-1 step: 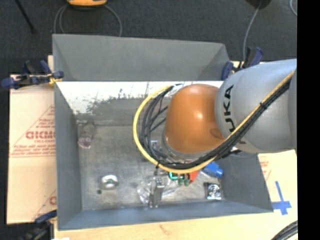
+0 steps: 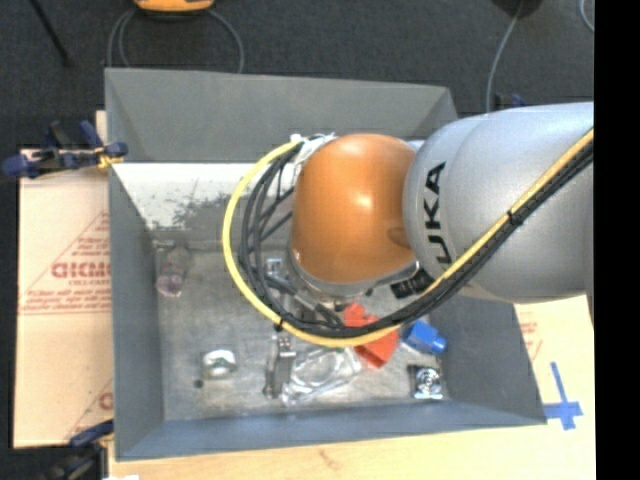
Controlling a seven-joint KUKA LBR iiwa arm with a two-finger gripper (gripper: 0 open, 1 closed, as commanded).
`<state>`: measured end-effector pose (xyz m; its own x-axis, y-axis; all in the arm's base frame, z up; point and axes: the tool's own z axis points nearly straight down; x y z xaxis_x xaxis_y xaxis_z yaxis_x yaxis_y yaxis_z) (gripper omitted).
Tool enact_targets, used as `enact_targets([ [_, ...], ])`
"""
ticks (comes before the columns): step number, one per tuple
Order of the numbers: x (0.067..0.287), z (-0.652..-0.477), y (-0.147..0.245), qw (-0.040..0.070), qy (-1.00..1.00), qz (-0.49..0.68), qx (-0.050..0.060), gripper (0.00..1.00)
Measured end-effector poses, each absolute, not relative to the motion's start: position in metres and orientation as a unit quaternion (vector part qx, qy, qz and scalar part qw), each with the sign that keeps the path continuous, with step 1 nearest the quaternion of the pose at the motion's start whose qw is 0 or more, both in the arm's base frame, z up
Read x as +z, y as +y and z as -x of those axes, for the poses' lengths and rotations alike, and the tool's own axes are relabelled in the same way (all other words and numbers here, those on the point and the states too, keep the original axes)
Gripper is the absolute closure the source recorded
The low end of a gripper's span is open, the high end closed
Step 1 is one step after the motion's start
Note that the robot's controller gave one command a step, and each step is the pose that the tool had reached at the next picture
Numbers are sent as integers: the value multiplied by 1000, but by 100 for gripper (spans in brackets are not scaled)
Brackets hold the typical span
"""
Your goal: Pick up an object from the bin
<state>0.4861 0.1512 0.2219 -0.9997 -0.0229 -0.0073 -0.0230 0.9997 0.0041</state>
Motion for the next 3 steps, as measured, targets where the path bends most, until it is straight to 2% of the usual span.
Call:
enact_targets([
  [1, 109, -474, 103, 2, 987, 158, 0, 0],
  [2, 72, -510, 52, 6, 986, 166, 1, 0],
  [3, 75, -512, 55, 11, 986, 166, 1, 100],
])
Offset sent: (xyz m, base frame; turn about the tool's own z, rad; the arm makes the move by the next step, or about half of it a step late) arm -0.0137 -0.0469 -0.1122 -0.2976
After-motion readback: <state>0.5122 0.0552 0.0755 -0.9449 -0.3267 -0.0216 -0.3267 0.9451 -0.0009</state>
